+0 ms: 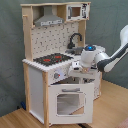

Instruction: Play with the kitchen

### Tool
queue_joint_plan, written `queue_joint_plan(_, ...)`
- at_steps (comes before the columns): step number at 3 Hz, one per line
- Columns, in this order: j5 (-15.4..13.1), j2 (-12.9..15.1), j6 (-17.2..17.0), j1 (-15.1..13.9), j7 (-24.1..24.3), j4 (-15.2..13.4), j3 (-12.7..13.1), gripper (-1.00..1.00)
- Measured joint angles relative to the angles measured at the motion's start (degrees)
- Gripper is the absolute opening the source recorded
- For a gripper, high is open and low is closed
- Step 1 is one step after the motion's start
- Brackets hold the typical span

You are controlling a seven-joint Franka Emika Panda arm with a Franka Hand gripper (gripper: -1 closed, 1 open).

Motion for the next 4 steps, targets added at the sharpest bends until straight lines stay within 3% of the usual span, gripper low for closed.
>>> queue_joint_plan(1,-3.15,4.07,1.64,-1.3,-1.79,0.1,0.03,1.0)
queue_joint_plan(2,-3.38,4.36,1.78,-1.3,-1.8,0.1,0.03,-1.0)
queue_joint_plan(3,-5.95,8.93,3.14,-1.16,-1.8,0.24,0.31,-1.0)
queue_joint_plan(4,-6.03,13.46,4.77,1.87,0.18,0.24,0.36,-1.0)
